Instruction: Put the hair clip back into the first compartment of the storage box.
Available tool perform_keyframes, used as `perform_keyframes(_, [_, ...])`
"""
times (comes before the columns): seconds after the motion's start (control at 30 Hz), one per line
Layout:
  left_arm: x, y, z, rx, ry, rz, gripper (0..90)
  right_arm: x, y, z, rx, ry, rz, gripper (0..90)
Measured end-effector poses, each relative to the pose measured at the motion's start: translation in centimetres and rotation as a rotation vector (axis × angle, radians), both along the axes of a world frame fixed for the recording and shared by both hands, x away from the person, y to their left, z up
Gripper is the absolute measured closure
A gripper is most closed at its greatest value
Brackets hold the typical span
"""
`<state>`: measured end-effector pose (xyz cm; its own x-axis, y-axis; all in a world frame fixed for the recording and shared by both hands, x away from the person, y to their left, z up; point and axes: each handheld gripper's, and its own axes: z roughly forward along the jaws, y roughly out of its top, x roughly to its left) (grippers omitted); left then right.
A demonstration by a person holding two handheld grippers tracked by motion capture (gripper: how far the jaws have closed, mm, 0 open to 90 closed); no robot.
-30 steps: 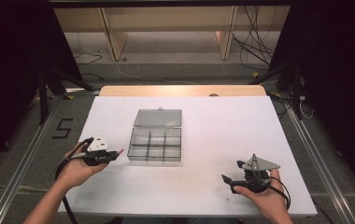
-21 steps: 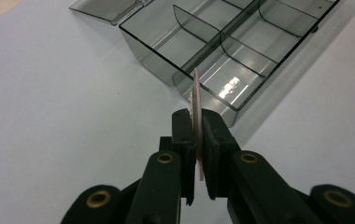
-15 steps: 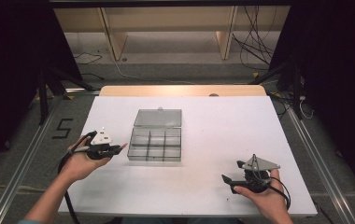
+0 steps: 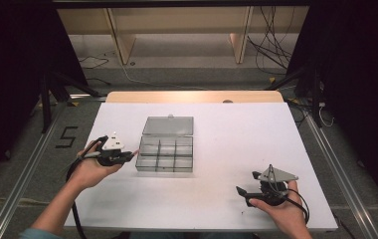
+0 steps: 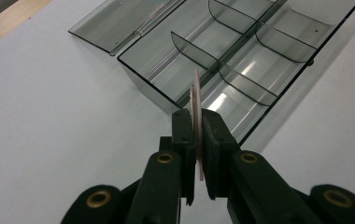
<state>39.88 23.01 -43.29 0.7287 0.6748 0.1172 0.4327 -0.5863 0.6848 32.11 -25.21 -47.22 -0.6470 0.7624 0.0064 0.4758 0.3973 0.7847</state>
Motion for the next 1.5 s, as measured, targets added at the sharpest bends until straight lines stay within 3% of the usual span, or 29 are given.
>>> perform_keyframes(1.5, [3.4, -3.7, 1.4, 0.062, 0.017, -0.020, 84.2, 0.1, -0.1, -0.1, 0.002, 0.008, 0.004, 22.0])
